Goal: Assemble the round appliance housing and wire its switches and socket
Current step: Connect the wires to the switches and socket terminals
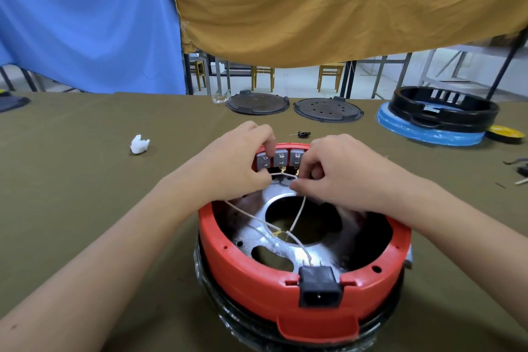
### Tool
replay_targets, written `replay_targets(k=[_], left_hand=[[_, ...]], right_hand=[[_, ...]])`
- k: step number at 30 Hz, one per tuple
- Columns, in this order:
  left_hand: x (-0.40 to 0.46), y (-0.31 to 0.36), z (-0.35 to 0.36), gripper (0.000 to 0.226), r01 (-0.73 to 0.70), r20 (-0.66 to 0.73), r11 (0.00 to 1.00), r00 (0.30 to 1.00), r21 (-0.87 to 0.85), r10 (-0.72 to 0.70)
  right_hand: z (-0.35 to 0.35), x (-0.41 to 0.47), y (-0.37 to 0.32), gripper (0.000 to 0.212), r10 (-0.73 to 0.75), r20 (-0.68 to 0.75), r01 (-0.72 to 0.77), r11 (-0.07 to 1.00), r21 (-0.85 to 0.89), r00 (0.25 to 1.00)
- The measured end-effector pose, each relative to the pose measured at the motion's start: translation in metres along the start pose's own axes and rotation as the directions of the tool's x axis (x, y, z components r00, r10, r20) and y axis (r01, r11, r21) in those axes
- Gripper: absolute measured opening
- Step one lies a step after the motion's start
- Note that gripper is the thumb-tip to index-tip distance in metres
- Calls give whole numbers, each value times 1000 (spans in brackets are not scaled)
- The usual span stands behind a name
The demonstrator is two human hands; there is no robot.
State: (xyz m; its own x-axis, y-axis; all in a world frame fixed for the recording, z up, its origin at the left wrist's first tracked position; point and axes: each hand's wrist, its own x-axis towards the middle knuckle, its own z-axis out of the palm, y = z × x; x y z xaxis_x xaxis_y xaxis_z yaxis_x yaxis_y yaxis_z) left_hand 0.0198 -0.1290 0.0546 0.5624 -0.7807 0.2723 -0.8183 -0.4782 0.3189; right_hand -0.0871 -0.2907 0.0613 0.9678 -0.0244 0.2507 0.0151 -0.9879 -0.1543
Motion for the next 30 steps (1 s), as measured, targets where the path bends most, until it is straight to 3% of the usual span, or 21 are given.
replay_targets(k=[6,16,19,30], left_hand=[[0,0,-1,37,8,26,1000,1000,-20,-7],[1,2,0,4,-27,94,991,995,133,14],[1,3,-1,11,-20,85,994,996,104,12],[1,4,-2,10,-31,83,997,996,73,25]], right_hand=[[0,11,-9,30,-16,-26,15,1000,-20,1000],[7,11,-10,13,15,1,-15,997,-71,1000],[6,12,-9,6,19,-4,-19,999,-37,1000],[5,14,-6,12,-59,17,60,998,-11,998]])
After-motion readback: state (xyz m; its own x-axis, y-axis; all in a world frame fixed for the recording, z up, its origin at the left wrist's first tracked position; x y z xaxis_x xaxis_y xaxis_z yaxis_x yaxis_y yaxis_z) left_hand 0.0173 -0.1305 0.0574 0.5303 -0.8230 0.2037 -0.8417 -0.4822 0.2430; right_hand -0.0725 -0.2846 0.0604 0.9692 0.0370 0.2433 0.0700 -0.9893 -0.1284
